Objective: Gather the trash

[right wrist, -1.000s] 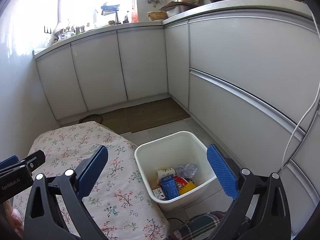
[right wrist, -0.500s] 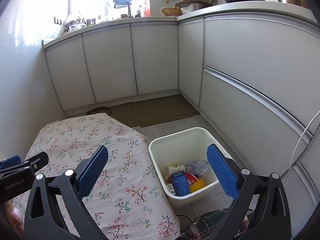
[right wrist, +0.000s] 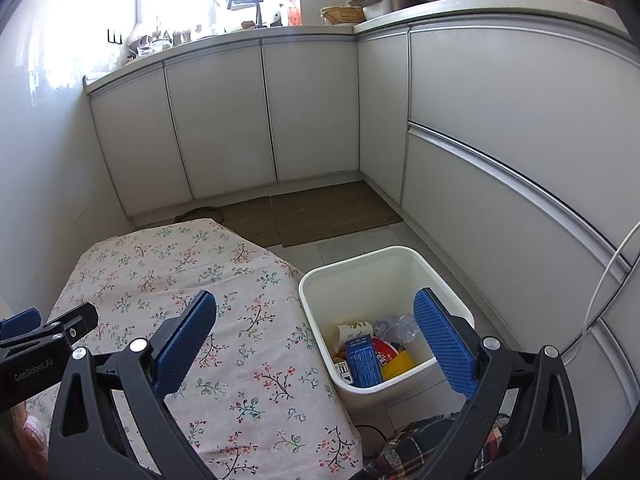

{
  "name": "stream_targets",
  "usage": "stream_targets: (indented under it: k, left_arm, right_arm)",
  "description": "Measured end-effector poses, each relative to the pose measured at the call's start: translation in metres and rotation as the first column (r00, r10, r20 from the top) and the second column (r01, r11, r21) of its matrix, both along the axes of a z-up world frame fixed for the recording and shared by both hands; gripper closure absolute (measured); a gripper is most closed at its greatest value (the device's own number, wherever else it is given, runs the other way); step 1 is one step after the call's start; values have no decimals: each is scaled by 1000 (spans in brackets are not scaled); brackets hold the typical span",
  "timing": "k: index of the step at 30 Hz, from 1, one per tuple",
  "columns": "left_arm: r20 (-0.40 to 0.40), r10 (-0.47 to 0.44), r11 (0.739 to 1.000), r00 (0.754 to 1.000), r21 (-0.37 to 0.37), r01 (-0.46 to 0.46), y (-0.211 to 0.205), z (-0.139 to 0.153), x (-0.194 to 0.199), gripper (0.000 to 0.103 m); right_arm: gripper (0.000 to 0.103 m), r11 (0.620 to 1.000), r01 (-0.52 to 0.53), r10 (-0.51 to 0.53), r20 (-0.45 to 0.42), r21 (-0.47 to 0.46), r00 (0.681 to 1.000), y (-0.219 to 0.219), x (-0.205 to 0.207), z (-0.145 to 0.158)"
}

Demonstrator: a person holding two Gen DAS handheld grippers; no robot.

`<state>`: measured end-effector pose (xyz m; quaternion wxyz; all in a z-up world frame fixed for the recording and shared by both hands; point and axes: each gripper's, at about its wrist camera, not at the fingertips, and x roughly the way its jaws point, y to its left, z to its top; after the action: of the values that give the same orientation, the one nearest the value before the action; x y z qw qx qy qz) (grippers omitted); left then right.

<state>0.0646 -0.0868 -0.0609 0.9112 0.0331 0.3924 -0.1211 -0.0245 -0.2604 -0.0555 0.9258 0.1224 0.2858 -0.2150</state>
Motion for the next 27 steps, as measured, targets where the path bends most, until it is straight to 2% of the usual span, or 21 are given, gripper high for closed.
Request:
stream_targets:
  k: [4, 7, 9, 15, 16, 19, 20, 21, 23, 27]
  left_arm:
    - [-9, 6, 1000, 1000, -3, -6, 0, -1, 1, 9]
    - [-3, 3, 1000, 1000, 2, -3, -1, -2, -1, 15]
    - [0, -7, 1000, 1000, -6, 7, -2, -2, -2, 26]
    - [18, -37, 999, 999, -14, 37, -7, -2, -5, 45]
    - [17, -39, 999, 999, -14, 40, -8, -2, -5, 45]
    - [14, -44, 999, 999, -5, 45, -10, -3, -5, 44]
    - [11, -49, 999, 999, 1, 49, -11, -3, -5, 39]
    - [2, -50, 999, 999, 7, 50, -13, -3, -5, 27]
    - [-1, -47, 999, 999, 3, 47, -12, -2, -5, 17]
    - [11, -32, 999, 999, 1, 32, -11, 2, -7, 11]
  right_arm:
    - [7, 1000, -3, 3, 3, 2, 1000, 0, -1, 0]
    - [7, 1000, -4, 4, 1, 6, 1000, 0, -1, -1]
    - [7, 1000, -6, 6, 0, 10, 1000, -1, -2, -2]
    - [7, 1000, -8, 8, -3, 14, 1000, -1, -2, -3]
    - [7, 1000, -7, 7, -4, 14, 1000, -1, -2, -3]
    - [7, 1000, -6, 6, -7, 14, 1000, -2, -2, -4]
    - [7, 1000, -4, 4, -6, 13, 1000, -2, -2, -4]
    - [7, 1000, -5, 5, -7, 12, 1000, -2, -1, -4]
    - [7, 1000, -4, 4, -7, 10, 1000, -1, -1, -4]
    - [7, 1000, -3, 3, -7, 6, 1000, 0, -1, -4]
